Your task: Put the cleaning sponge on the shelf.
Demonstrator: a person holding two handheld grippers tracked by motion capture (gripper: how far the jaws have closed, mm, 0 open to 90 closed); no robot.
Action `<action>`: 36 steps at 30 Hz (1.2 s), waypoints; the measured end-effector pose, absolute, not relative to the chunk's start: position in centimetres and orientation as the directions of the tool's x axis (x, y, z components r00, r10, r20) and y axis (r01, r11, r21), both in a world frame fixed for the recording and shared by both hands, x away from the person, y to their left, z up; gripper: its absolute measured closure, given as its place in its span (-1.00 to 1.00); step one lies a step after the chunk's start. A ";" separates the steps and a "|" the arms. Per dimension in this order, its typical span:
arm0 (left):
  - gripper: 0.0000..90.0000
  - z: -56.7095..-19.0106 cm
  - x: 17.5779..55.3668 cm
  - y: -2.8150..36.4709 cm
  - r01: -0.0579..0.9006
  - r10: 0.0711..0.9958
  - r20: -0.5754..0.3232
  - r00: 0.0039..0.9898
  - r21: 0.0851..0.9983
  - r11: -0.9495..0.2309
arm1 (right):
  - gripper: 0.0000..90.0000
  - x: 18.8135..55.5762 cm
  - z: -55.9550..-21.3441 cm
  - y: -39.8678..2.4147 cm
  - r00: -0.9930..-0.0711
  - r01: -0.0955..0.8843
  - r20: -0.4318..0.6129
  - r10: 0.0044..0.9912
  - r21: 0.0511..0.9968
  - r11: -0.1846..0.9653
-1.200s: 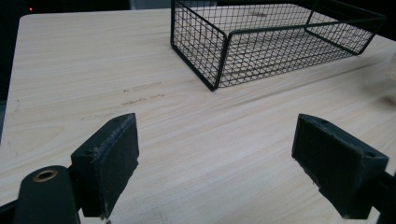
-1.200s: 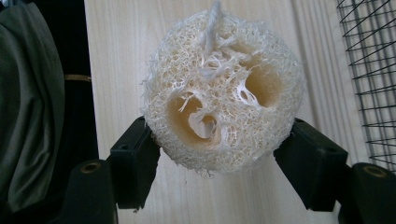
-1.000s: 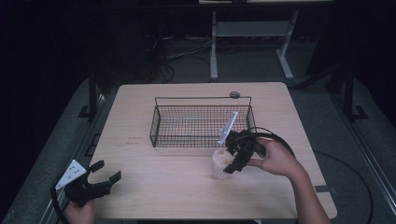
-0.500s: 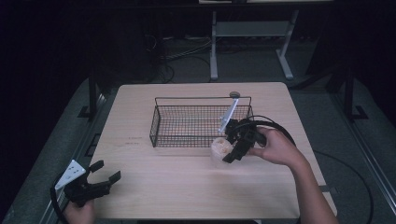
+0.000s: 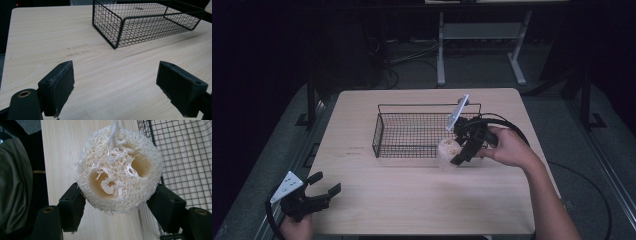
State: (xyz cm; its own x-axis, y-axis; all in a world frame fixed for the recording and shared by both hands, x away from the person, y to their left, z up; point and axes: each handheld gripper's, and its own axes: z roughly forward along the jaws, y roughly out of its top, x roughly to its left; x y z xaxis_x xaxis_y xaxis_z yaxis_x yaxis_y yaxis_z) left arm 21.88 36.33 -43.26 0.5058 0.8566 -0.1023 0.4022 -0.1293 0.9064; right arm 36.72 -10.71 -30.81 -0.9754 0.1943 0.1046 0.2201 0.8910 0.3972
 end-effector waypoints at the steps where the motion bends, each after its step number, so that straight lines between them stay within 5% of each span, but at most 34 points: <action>1: -0.69 -43.3 21.9 36.3 0.402 0.857 -0.102 0.506 0.907 -0.129 | -0.30 36.8 -30.6 -10.7 -0.975 0.223 0.108 0.196 0.399 0.889; 36: -0.69 -43.3 21.9 36.5 0.403 0.858 -0.104 0.503 0.907 -0.126 | -0.30 41.8 -27.9 -10.1 -0.961 0.277 0.113 0.253 0.359 0.891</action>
State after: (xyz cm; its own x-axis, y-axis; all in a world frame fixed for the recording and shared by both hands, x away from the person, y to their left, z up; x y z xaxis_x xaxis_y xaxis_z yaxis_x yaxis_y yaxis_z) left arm 21.90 36.52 -43.27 0.5028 0.8581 -0.1044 0.4029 -0.1258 0.9066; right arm 41.78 -10.13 -27.88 -0.9608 0.2531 0.1129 0.2769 0.8913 0.3589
